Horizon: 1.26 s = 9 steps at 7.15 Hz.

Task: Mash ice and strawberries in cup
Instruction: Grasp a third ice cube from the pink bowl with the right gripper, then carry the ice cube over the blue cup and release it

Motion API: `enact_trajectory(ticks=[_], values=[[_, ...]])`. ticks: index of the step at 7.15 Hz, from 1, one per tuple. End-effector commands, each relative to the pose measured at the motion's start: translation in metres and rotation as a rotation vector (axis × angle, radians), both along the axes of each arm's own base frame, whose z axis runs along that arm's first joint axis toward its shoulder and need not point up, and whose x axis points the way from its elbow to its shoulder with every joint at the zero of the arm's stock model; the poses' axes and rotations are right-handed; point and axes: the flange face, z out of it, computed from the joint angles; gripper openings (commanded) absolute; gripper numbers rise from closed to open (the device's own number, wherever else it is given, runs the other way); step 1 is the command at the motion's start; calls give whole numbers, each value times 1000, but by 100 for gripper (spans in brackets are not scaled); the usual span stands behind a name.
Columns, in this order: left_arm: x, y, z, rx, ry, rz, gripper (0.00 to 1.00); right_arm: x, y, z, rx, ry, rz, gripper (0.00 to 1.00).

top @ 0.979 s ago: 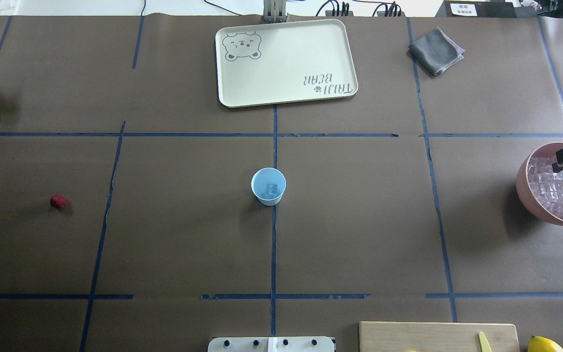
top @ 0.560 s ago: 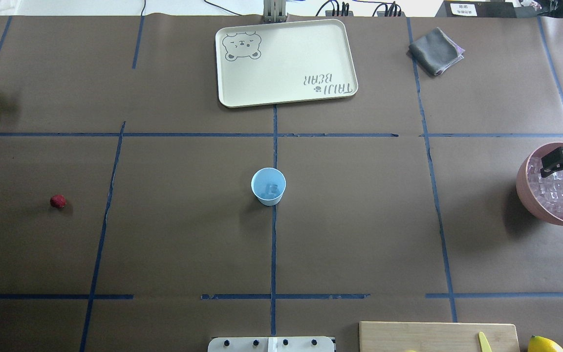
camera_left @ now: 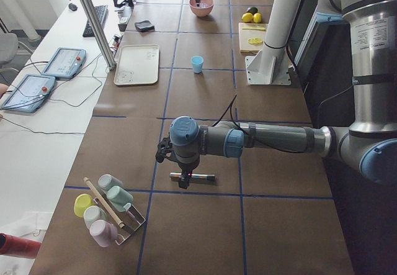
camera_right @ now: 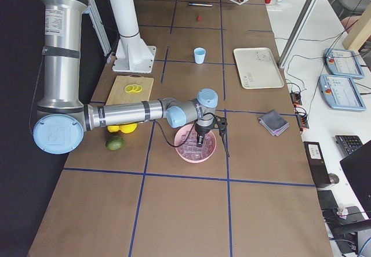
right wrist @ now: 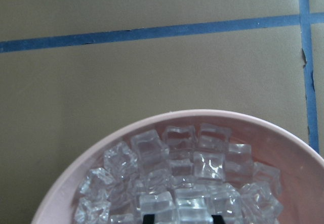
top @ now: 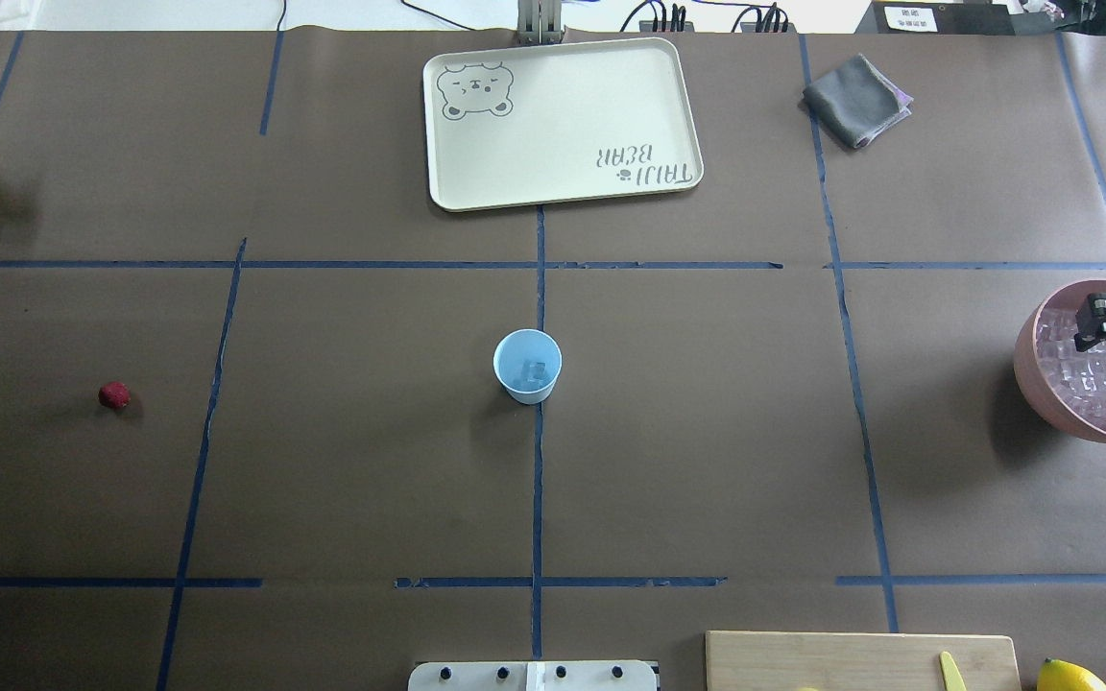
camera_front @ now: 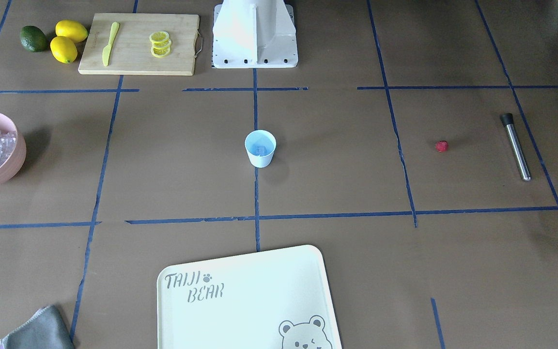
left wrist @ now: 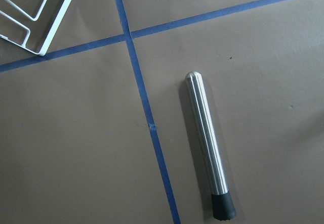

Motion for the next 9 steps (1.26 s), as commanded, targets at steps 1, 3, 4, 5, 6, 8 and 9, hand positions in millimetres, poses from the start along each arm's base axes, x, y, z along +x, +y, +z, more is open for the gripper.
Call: enact_trajectory(ticks=[1,3,4,5,6,8,9], values=[[0,0,0,1,0,1,100,3,1,-8,44,-27,2,0],[0,3,-2,4,2,1,100,8,21,-80,85,-116,36,0],[0,4,-5,8,2,1,100,4,35,-131,39,-227,81,0],[0,4,-4,7,0,1,100,-15,54,-188,-30,-321,112,0],[0,4,-4,7,0,1,100,-50,56,-242,-94,-385,148,0],[0,3,-5,10,2,1,100,-194,83,-365,-217,-479,220,0],[0,2,-6,12,1,1,100,-253,92,-400,-229,-481,261,0]])
